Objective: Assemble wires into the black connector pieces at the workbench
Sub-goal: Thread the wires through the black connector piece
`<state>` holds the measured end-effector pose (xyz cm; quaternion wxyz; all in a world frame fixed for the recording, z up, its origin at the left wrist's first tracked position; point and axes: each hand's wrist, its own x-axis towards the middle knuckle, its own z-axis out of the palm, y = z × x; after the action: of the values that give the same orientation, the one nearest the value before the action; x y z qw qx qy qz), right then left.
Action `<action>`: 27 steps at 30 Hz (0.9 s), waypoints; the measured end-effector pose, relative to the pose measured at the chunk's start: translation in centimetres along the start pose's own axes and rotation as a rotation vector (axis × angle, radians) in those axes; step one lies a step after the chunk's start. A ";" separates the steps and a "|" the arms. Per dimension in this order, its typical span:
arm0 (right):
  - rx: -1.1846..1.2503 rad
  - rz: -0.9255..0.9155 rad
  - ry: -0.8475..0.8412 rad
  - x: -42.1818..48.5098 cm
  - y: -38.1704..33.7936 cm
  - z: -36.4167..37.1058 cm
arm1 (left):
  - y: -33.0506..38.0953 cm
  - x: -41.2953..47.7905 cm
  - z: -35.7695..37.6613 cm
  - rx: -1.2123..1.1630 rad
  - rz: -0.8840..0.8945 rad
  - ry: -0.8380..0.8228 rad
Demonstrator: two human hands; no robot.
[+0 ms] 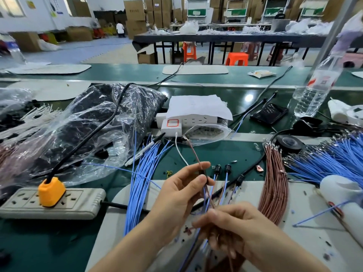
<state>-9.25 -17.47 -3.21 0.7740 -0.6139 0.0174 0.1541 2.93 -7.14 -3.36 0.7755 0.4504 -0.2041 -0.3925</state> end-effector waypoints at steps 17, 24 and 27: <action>-0.089 -0.334 0.682 0.5 -0.1 0.6 | -0.7 -1.3 0.3 1.019 0.783 -0.089; -0.354 -0.459 0.851 0.8 0.7 0.3 | -0.7 -1.2 0.4 0.935 0.719 -0.082; -0.404 -0.465 0.873 0.9 1.0 0.2 | -0.7 -1.1 0.4 0.904 0.682 -0.101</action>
<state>-8.65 -16.84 -4.26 0.5750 -0.7453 0.1714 -0.2908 1.68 -6.72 -3.74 0.5780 0.6268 -0.5223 -0.0147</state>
